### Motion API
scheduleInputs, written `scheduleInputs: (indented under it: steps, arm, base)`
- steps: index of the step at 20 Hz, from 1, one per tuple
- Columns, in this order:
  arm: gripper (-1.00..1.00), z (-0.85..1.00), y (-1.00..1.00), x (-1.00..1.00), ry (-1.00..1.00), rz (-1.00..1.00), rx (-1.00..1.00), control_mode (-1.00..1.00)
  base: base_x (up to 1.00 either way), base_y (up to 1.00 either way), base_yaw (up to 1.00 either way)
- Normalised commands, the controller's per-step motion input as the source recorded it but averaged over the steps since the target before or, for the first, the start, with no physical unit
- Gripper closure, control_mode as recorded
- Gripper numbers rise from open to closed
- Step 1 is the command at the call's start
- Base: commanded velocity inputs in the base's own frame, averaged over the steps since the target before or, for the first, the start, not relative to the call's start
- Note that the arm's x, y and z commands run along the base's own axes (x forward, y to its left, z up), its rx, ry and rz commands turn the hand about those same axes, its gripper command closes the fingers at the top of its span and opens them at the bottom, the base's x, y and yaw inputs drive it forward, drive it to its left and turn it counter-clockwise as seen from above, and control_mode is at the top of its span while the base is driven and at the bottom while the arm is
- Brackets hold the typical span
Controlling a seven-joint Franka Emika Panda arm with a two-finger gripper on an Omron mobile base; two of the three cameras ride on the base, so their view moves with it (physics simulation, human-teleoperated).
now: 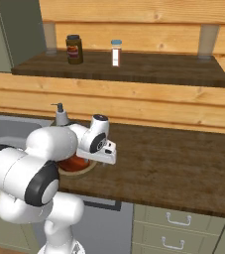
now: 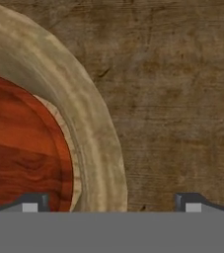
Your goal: Pick up the bowls on the counter and stack them on top of one another in the open cabinet. Place the smaller bowl on top of the larger bowl.
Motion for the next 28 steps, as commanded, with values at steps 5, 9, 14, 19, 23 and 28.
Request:
scheduleInputs:
  steps: [5,9,14,19,23,28]
  arm:
    - [-1.00,-0.23,0.00,0.00,0.01,0.00,0.00,-1.00]
    - [1.00,0.00,0.00,0.00,0.00,0.00,0.00,-1.00]
    - [1.00,0.07,0.00,-0.04,-0.01,0.00,0.00,-1.00]
    - [1.00,0.16,0.00,-0.05,0.00,0.00,-0.02,-1.00]
    - [1.00,0.13,-0.03,-0.17,-0.04,-0.05,-0.01,-1.00]
    - [1.00,0.07,-0.37,-0.30,-0.11,-0.21,0.06,-1.00]
  base:
    - [0.00,0.00,0.00]
    - [0.00,0.00,0.00]
    - [0.00,0.00,0.00]
    - [0.00,0.00,0.00]
    - [0.00,0.00,0.00]
    - [0.00,0.00,0.00]
